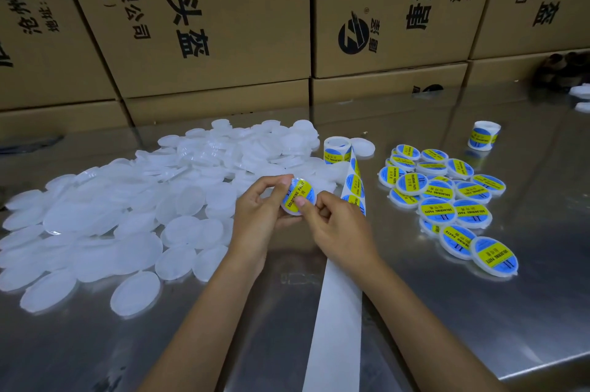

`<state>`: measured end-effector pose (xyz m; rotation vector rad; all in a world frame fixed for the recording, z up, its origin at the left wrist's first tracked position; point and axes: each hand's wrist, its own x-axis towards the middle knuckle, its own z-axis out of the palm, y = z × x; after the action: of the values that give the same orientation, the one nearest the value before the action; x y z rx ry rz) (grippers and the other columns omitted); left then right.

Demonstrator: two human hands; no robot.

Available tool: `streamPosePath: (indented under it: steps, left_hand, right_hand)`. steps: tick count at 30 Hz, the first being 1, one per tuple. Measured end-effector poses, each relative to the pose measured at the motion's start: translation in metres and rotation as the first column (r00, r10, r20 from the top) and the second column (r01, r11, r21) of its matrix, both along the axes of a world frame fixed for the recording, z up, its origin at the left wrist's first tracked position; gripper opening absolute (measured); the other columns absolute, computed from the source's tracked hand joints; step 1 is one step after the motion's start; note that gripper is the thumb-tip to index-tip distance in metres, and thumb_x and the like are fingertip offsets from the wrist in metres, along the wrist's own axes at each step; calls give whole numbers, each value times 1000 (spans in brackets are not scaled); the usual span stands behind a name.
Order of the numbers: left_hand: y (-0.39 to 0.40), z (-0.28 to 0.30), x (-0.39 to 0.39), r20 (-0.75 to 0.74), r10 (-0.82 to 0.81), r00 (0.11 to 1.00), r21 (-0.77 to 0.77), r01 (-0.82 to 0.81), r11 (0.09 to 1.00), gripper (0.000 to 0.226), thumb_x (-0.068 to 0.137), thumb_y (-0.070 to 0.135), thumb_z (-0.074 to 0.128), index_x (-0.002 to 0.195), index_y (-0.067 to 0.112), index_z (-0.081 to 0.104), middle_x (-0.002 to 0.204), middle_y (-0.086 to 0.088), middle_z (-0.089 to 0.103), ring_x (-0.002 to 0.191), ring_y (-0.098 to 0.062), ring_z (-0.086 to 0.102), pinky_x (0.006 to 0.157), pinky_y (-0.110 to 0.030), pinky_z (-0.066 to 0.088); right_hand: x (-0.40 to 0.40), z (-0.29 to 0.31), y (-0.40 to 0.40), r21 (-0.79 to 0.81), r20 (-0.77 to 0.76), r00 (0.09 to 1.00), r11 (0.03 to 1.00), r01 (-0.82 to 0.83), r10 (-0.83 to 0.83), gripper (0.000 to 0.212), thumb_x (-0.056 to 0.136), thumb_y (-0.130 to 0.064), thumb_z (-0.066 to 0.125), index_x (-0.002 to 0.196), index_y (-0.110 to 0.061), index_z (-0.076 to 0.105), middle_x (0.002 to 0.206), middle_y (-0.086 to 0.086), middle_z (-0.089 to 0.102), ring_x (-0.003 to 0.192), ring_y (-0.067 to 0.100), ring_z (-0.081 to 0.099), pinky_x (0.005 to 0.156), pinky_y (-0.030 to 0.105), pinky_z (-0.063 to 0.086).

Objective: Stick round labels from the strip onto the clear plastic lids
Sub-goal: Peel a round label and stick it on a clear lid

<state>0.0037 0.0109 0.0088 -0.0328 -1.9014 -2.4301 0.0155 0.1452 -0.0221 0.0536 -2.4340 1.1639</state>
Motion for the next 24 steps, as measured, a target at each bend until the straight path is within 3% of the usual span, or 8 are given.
streamPosePath:
  steps: [6,14,18,21,24]
  left_hand:
    - [-1,-1,-1,-30,72,997,-100,-74,992,29,84,22,81,95,8,59,84,-9,78,79,-25,74,72,-33,61]
    - [1,-1,1,-16,25,1000,-108,-27,994,18,103,26,56,99,9,61,100,-13,76,78,-27,76,61,-32,61]
    - [3,-1,1,-18,-36,999,-135,33,990,18,106,27,49,118,23,62,96,-5,78,70,-23,73,60,-33,62]
    - [5,-7,-3,-36,-37,999,-236,27,971,18,104,18,50,118,20,62,91,-2,78,69,-21,71,61,-33,62]
    - [5,-16,-6,-82,-32,996,-334,3,943,23,101,7,48,111,21,63,88,0,77,73,-17,69,63,-32,61]
  right_hand:
    - [2,5,1,-47,13,999,998,-46,47,52,90,-55,60,65,-11,50,52,-6,43,55,12,40,55,36,38]
    - [3,19,7,-363,37,996,930,-67,86,49,98,-32,60,68,6,48,57,2,36,59,14,32,58,29,29]
    - [-4,21,21,-615,60,998,787,58,-27,44,98,-34,60,70,0,62,57,2,57,53,9,47,58,22,41]
    - [-12,19,38,-758,119,980,623,194,-160,37,99,-31,59,73,-6,67,54,-2,64,46,7,50,48,21,45]
    - [-14,16,51,-877,174,964,413,244,-200,33,100,-27,57,80,-4,68,63,3,69,46,10,53,44,20,47]
